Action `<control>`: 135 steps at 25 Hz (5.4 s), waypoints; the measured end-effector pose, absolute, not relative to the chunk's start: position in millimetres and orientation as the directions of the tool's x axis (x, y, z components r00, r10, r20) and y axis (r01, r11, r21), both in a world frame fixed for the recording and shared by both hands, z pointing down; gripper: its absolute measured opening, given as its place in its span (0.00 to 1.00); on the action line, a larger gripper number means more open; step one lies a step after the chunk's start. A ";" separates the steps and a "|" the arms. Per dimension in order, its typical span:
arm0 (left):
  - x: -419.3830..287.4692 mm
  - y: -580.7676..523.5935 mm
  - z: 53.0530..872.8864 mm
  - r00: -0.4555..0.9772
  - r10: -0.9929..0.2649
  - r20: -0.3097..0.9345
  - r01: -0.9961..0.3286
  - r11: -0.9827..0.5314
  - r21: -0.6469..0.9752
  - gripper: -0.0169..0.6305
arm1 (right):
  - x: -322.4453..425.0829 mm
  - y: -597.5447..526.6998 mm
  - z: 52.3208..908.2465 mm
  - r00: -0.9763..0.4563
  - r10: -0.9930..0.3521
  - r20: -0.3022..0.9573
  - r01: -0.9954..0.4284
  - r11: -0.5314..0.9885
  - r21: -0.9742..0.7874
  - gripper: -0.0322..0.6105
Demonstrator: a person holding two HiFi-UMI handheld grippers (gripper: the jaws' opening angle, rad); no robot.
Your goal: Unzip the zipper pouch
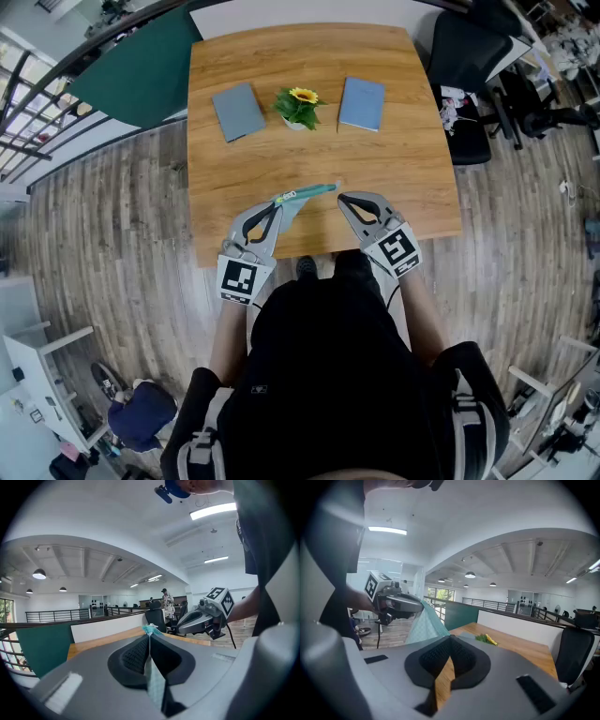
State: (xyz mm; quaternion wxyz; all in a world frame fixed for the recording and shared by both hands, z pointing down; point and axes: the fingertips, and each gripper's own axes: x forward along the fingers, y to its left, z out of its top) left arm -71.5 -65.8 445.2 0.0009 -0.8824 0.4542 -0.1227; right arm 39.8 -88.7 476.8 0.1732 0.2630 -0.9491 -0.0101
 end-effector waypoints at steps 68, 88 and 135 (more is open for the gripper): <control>-32.0 -41.2 462.2 0.578 -0.774 0.259 -0.735 -0.632 -0.247 0.05 | 2.0 -59.2 458.1 -0.956 -0.265 0.130 -0.291 0.770 -0.567 0.17; -13.6 -33.9 475.1 0.616 -0.725 0.309 -0.646 -0.689 -0.329 0.05 | 8.1 -71.2 461.6 -0.964 -0.264 0.041 -0.197 0.600 -0.775 0.14; -15.7 -44.1 487.1 0.567 -0.760 0.318 -0.626 -0.649 -0.433 0.05 | 1.8 -74.6 476.8 -0.969 -0.207 0.134 -0.219 0.468 -0.856 0.07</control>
